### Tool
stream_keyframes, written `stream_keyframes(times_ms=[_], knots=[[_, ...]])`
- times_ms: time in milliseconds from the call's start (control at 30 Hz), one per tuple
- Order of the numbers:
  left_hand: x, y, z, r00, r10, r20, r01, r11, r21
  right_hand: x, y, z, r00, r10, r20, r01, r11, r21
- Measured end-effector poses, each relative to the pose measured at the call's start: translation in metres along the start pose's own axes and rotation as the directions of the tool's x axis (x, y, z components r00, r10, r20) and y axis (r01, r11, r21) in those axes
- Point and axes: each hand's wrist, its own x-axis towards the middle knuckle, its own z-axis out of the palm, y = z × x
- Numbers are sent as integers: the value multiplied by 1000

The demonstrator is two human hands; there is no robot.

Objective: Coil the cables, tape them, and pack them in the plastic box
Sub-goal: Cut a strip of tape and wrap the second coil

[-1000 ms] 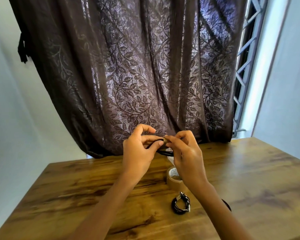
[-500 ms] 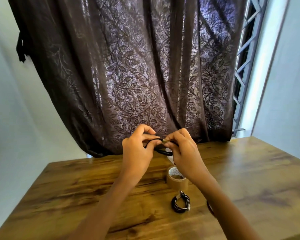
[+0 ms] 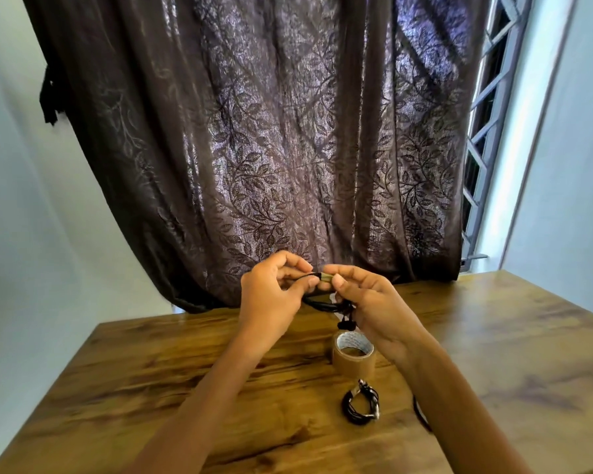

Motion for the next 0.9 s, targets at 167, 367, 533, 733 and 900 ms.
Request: stream_keyframes(times_ms=[167, 367, 533, 733, 900], knots=[[1, 1, -1, 1000, 7, -22, -7, 1000, 13, 0, 1, -3, 998, -19, 53, 19, 1000, 3], [3, 1, 0, 1000, -12, -13, 12, 1000, 4, 2, 4, 0, 970, -241, 18, 233, 915, -329], [1, 0, 1, 1000, -31, -5, 30, 999, -45, 3, 5, 1, 924, -383, 5, 332, 794, -509], [0, -4, 4, 999, -39, 14, 40, 997, -60, 6, 12, -2, 912, -409, -36, 333, 789, -517], [-3, -13, 6, 995, -98, 14, 99, 985, -144, 6, 19, -4, 955, -287, -75, 241, 899, -365]])
